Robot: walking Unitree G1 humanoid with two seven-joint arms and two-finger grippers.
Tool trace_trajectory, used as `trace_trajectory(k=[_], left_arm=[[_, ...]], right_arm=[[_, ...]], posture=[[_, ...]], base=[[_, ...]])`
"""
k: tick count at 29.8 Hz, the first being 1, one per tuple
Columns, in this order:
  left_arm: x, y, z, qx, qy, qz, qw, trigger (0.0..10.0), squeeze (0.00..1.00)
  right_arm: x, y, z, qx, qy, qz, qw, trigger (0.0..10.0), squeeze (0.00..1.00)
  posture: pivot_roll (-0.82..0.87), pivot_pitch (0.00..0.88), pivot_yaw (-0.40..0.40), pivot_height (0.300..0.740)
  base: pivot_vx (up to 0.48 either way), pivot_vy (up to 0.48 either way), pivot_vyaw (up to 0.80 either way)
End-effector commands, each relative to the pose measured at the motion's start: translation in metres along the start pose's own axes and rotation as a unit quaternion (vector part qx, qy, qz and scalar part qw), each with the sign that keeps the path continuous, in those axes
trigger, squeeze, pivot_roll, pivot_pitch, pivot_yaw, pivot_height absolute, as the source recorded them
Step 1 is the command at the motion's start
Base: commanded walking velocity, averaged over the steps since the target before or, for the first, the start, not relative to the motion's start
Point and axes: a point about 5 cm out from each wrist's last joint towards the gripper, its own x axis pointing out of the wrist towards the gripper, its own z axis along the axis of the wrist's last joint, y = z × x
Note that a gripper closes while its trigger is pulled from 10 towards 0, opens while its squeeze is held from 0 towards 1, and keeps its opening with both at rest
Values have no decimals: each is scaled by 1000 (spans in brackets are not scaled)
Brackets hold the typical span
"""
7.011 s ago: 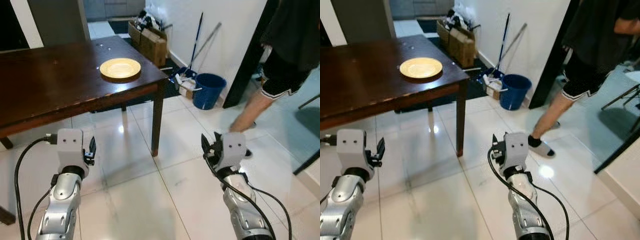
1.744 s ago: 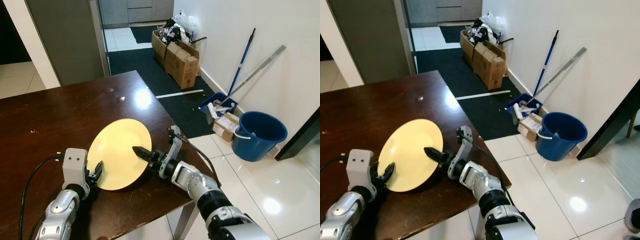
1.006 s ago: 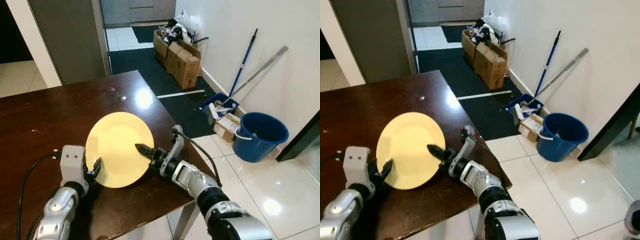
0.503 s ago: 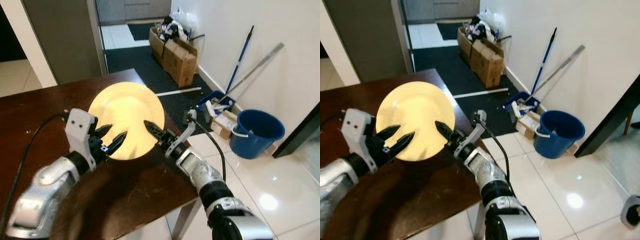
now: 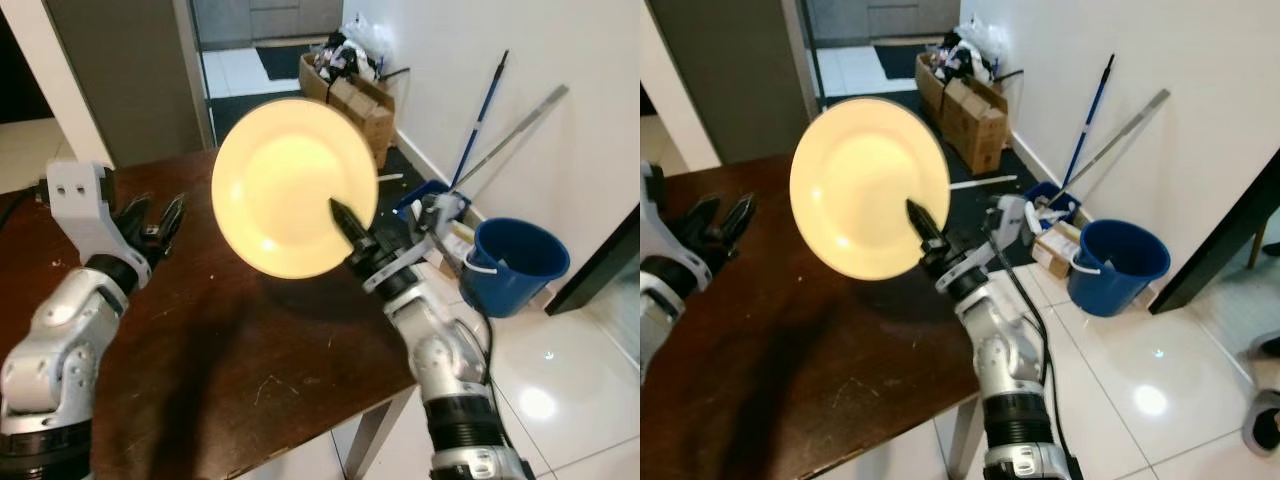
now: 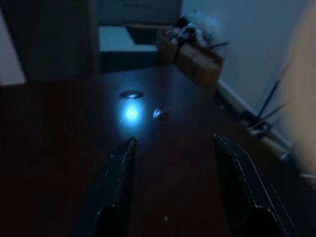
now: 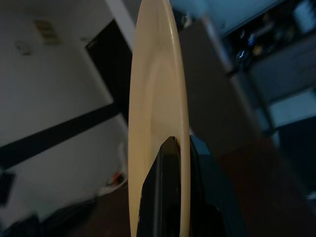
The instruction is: Setting the table
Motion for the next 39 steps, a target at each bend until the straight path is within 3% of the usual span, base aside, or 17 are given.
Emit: trace_trajectory(k=[1, 4, 5, 6, 7, 13, 14, 17, 39], left_arm=[[-3, -5, -15, 9, 27, 7, 1000, 10000, 0], [-5, -11, -24, 12, 44, 7, 999, 10000, 0], [-6, -13, -29, 12, 57, 10, 998, 10000, 0], [-6, -13, -29, 12, 57, 10, 998, 10000, 0], [-6, -14, -30, 9, 59, 13, 998, 10000, 0], [-1, -15, -30, 6, 52, 26, 998, 10000, 0], [2, -15, -28, 14, 39, 34, 999, 10000, 0], [6, -16, -26, 27, 29, 42, 998, 10000, 0], [16, -35, -28, 23, 19, 31, 999, 10000, 0]], right_arm=[[-4, 7, 5, -25, -6, -20, 999, 0, 0], [-12, 8, 11, -25, -15, -47, 998, 0, 0], [-17, 7, 12, -41, -11, -60, 997, 3882, 0], [-17, 7, 12, -41, -11, -60, 997, 3882, 0], [-21, 7, 11, -48, -6, -69, 996, 10000, 0], [-39, 0, 1, -94, 35, -132, 986, 10000, 0], [-51, -10, -2, -133, 61, -177, 973, 10000, 0], [-57, -16, -1, -174, 79, -198, 961, 10000, 0], [-45, -14, -6, -185, 84, -203, 958, 10000, 0]], posture=[[51, 31, 73, 740], [38, 20, 81, 740], [37, 18, 81, 740], [37, 18, 81, 740], [30, 16, 84, 740], [7, 9, 85, 740], [6, 7, 82, 740], [9, 12, 79, 740], [16, 5, 72, 740]], base=[[0, 0, 0], [0, 0, 0], [0, 0, 0], [0, 0, 0], [0, 0, 0], [0, 0, 0], [0, 0, 0], [0, 0, 0], [0, 0, 0]])
